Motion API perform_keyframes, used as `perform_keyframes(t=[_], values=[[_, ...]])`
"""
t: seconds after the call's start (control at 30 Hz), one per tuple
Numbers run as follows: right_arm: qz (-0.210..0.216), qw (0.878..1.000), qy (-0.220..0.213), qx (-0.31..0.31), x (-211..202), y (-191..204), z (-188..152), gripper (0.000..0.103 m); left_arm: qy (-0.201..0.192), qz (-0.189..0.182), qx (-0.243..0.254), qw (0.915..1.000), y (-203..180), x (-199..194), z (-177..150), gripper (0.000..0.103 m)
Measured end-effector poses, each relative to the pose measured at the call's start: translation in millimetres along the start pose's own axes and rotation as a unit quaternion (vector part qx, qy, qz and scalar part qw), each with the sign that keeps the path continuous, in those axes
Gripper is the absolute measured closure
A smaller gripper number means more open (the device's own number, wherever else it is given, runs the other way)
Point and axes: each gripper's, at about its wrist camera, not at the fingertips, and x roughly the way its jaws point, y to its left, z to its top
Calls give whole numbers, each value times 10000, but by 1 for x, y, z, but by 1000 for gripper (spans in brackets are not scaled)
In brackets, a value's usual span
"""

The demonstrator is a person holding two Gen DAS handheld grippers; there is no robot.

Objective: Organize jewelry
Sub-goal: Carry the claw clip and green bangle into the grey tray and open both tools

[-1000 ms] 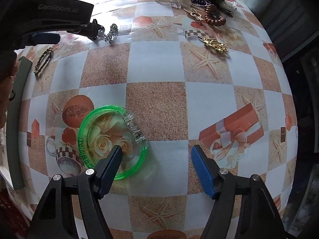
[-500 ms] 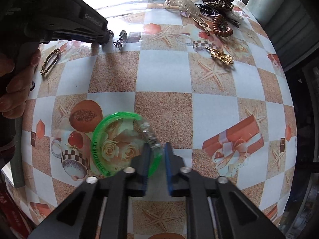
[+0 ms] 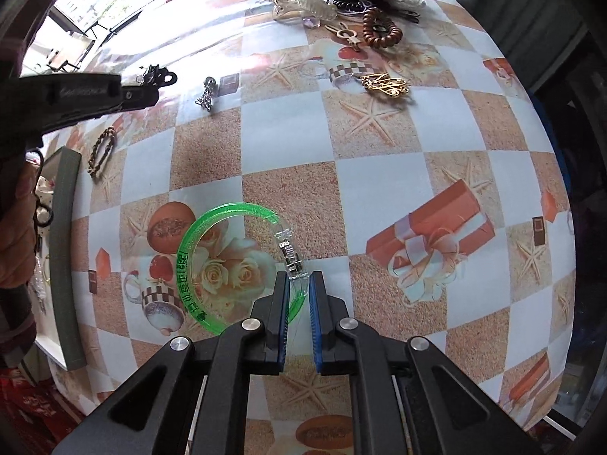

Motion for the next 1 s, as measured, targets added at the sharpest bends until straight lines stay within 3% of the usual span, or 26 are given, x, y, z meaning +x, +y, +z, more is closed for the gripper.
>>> perform_keyframes(t=[0.3,0.73,1.0], values=[[105,9998,-40,188,-33,-5,-8,92,-143,-97,122,9998,5,-52,-34,94],[-60,9985,-356,404,-80,32,-9,92,-89,-108,482,9987,27,-101,-82,94],[-12,9985,-476,267,-97,63,-9,92,-184,-144,385,9990,58,-123,-100,94]])
